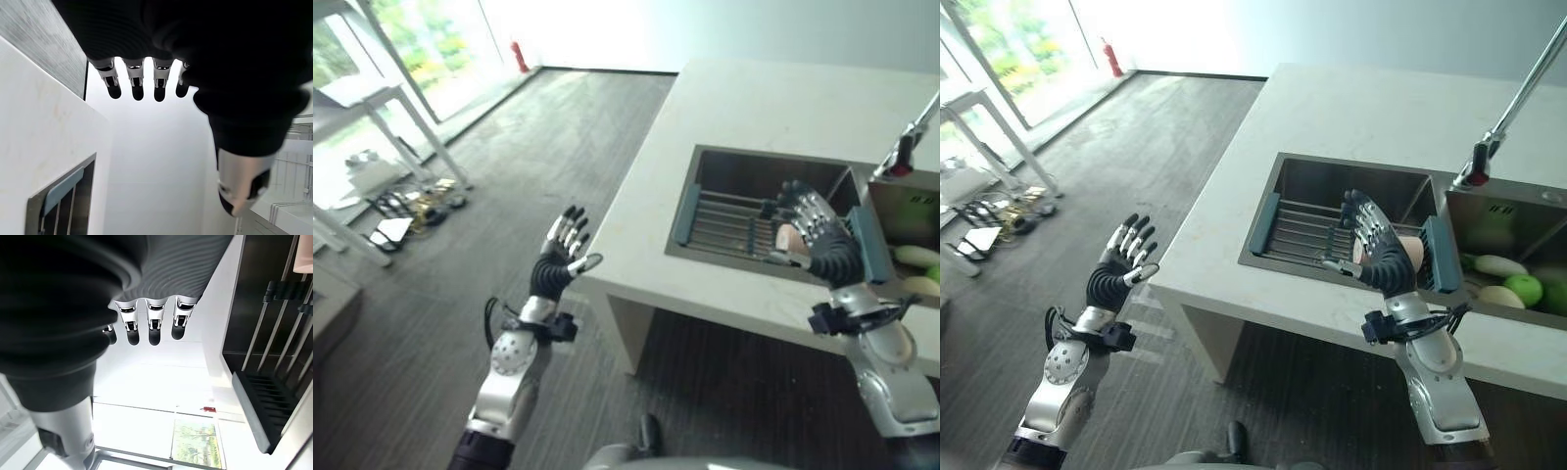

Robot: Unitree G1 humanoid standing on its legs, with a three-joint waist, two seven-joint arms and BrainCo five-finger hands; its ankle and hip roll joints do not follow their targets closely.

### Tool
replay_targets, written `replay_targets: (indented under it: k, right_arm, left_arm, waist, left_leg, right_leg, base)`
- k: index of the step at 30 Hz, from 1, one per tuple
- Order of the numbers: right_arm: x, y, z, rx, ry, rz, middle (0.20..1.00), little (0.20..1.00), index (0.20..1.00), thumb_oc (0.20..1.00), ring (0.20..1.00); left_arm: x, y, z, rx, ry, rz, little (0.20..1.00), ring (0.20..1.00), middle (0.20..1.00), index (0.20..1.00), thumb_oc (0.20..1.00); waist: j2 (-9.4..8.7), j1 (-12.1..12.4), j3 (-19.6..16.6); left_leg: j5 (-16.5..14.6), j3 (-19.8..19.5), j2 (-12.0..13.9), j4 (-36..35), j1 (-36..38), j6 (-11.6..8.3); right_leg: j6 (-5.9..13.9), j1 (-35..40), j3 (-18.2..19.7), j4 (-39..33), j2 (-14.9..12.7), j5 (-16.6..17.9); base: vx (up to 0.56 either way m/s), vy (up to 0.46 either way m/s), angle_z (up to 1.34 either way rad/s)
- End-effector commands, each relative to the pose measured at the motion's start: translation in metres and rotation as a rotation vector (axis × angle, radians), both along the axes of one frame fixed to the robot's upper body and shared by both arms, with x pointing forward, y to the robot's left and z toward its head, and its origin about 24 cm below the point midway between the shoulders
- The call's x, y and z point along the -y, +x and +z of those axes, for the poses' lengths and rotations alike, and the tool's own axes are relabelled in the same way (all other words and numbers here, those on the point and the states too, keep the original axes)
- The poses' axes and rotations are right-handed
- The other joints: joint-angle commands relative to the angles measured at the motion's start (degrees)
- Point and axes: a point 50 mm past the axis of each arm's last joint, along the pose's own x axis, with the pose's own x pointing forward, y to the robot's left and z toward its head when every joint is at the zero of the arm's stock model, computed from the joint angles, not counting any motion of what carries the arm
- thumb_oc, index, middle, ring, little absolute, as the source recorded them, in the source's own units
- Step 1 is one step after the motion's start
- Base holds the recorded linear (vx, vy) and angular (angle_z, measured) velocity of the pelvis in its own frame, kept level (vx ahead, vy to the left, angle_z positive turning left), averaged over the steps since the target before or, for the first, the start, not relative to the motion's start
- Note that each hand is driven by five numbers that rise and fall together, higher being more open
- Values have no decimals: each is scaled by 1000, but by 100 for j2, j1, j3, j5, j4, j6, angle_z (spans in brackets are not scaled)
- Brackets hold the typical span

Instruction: Place the dishes in the dishwasher.

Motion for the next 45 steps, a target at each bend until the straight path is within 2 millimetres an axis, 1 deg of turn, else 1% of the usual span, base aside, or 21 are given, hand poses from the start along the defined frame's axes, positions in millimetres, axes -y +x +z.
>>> replay_targets:
  k: [1, 5, 7, 11, 14, 16, 19, 22, 23, 24, 25, 27, 28, 29, 30, 31, 32, 33, 38, 42, 45]
  right_arm:
    - [0, -3, 26, 165, 50, 12, 1000, 1000, 1000, 1000, 1000]
    - [1, -5, 24, 166, 59, -21, 1000, 1000, 1000, 1000, 1000]
    - [4, -9, 20, 137, 60, -55, 1000, 1000, 1000, 1000, 1000]
    - [9, -12, 19, 125, 77, -69, 1000, 1000, 1000, 1000, 1000]
    - [11, -16, 20, 116, 88, -54, 1000, 1000, 1000, 1000, 1000]
    - [2, -15, 19, 121, 78, -11, 1000, 1000, 1000, 1000, 1000]
    - [-9, -11, 19, 126, 89, 40, 1000, 1000, 1000, 1000, 1000]
    - [-19, -7, 19, 127, 104, 81, 1000, 1000, 1000, 1000, 1000]
    - [-21, -5, 19, 129, 103, 86, 1000, 1000, 1000, 1000, 1000]
    - [-21, -3, 25, 149, 109, 74, 1000, 1000, 1000, 1000, 1000]
    - [-21, 0, 28, 140, 116, 94, 1000, 1000, 1000, 1000, 1000]
    - [-22, 6, 32, 123, 86, 125, 1000, 1000, 1000, 1000, 1000]
    - [-19, 9, 36, 118, 91, 151, 1000, 1000, 1000, 1000, 1000]
    - [-18, 9, 36, 119, 85, 150, 1000, 1000, 1000, 1000, 1000]
    - [-16, 8, 36, 116, 90, 140, 1000, 1000, 1000, 1000, 1000]
    - [-16, 4, 33, 129, 77, 114, 1000, 1000, 1000, 1000, 1000]
    - [-16, 1, 33, 154, 65, 114, 1000, 1000, 1000, 1000, 1000]
    - [-16, 1, 33, 155, 65, 113, 1000, 1000, 1000, 1000, 1000]
    - [-11, -6, 28, 126, 71, 115, 1000, 1000, 1000, 1000, 1000]
    - [-13, -8, 23, 103, 37, 107, 1000, 1000, 1000, 1000, 1000]
    - [-14, -6, 23, 106, 32, 89, 1000, 1000, 1000, 1000, 1000]
  left_arm:
    - [-8, -3, 25, 163, 39, 46, 1000, 1000, 1000, 1000, 1000]
    - [-9, -5, 26, 167, 8, 56, 1000, 1000, 1000, 1000, 1000]
    - [-9, -10, 26, 168, 25, 60, 1000, 1000, 1000, 1000, 1000]
    - [-5, -14, 29, 201, 66, 42, 1000, 1000, 1000, 1000, 1000]
    - [-1, -18, 36, 247, 115, 13, 1000, 1000, 1000, 1000, 1000]
    - [3, -18, 43, 290, 142, -2, 1000, 1000, 1000, 1000, 1000]
    - [3, -16, 50, 317, 163, 12, 1000, 1000, 1000, 1000, 1000]
    - [0, -15, 52, 320, 194, 36, 1000, 1000, 1000, 1000, 1000]
    - [-1, -15, 53, 321, 201, 38, 1000, 1000, 1000, 1000, 1000]
    - [-2, -13, 58, 340, 220, 13, 1000, 1000, 1000, 1000, 1000]
    - [-3, -13, 60, 336, 199, 24, 1000, 1000, 1000, 1000, 1000]
    - [-7, -10, 57, 292, 125, 19, 1000, 1000, 1000, 1000, 1000]
    - [-4, -10, 53, 269, 69, -35, 1000, 1000, 1000, 1000, 1000]
    - [2, -13, 48, 268, 67, -56, 1000, 1000, 1000, 1000, 1000]
    - [4, -14, 47, 270, 69, -66, 1000, 1000, 1000, 1000, 1000]
    - [3, -15, 52, 310, 74, -74, 1000, 1000, 1000, 1000, 1000]
    - [4, -12, 60, 355, 91, -69, 1000, 1000, 1000, 1000, 1000]
    - [4, -12, 60, 358, 95, -67, 1000, 1000, 1000, 1000, 1000]
    - [-3, -14, 68, 421, 195, -16, 1000, 1000, 1000, 1000, 1000]
    - [-8, -16, 76, 457, 236, 4, 1000, 1000, 1000, 1000, 1000]
    - [-12, -18, 83, 491, 234, 23, 1000, 1000, 1000, 1000, 1000]
  waist:
    - [94, 92, -169]
    - [78, 72, -194]
    - [42, 36, -162]
    - [-5, 2, -121]
    - [-52, -55, -113]
    - [-147, 28, -54]
    - [-199, 77, 40]
    - [-253, 179, 70]
    - [-263, 207, 75]
    - [-263, 249, 1]
    - [-282, 262, -77]
    - [-228, 229, -95]
    - [-201, 213, -85]
    - [-198, 219, -59]
    - [-180, 217, -47]
    - [-29, 171, -1]
    - [23, 173, 61]
    - [29, 170, 56]
    - [125, 88, -138]
    - [93, 100, -195]
    - [30, 190, -226]
  left_leg:
    - [-567, -173, 407, 314, 872, -249]
    - [-594, -125, 356, 264, 912, -184]
    - [-664, -65, 309, 197, 968, -104]
    - [-698, -8, 282, 181, 996, -61]
    - [-684, 77, 335, 200, 1010, -56]
    - [-745, 271, 385, 258, 990, -45]
    - [-798, 540, 547, 312, 1024, -92]
    - [-953, 748, 821, 615, 1044, -256]
    - [-995, 787, 892, 679, 1051, -290]
    - [-1004, 665, 1298, 890, 963, -485]
    - [-847, 670, 1685, 856, 956, -689]
    - [-600, 743, 1957, 730, 1012, -840]
    - [-81, 772, 2246, 1221, 815, -1022]
    - [16, 692, 2243, 1697, 590, -1026]
    - [47, 686, 2183, 1671, 479, -1001]
    - [129, 1160, 1864, 498, 425, -929]
    - [360, 1140, 1793, 165, 231, -912]
    - [368, 1125, 1784, 127, 242, -906]
    - [221, 1039, 1612, -204, 635, -817]
    - [114, 999, 1523, -211, 757, -756]
    - [27, 952, 1438, -203, 803, -687]
  right_leg:
    - [680, -708, 1, -176, -141, 1119]
    - [707, -749, 52, -164, -153, 1139]
    - [780, -820, 122, -123, -177, 1144]
    - [832, -925, 149, -46, -186, 1178]
    - [800, -903, 259, 44, -76, 1102]
    - [988, -1056, -220, 283, -489, 1341]
    - [1152, -1167, -460, 338, -996, 1673]
    - [1307, -1119, -630, 99, -1613, 2139]
    - [1339, -1096, -656, 42, -1704, 2204]
    - [1350, -882, -387, -134, -1711, 1895]
    - [1374, -722, -455, -327, -1458, 1551]
    - [1244, -689, -452, -433, -1166, 1445]
    - [982, -606, -526, -537, -879, 1393]
    - [837, -516, -601, -599, -806, 1381]
    - [819, -443, -697, -636, -802, 1347]
    - [975, -340, -1060, -683, -897, 1320]
    - [1024, -243, -1158, -717, -987, 1262]
    - [1028, -235, -1156, -722, -990, 1251]
    - [1155, -251, -1192, -585, -1153, 1158]
    - [1230, -291, -1141, -516, -1256, 1158]
    - [1281, -259, -1110, -516, -1314, 1164]
  base:
    - [60, 118, -4]
    - [73, 123, -12]
    - [102, 188, 19]
    - [72, 105, -7]
    - [34, 45, -23]
    - [-47, -112, -27]
    - [-37, -243, -70]
    - [38, -400, -77]
    - [106, -848, -78]
    - [133, -1285, -51]
    - [117, -1362, 49]
    - [8, -869, 21]
    - [-9, -762, -41]
    - [16, -622, 1]
    - [75, -156, -1]
    - [58, 168, 6]
    - [42, 243, 4]
    - [14, 227, 10]
    - [108, 225, -23]
    - [79, 134, -8]
    - [58, 80, 16]
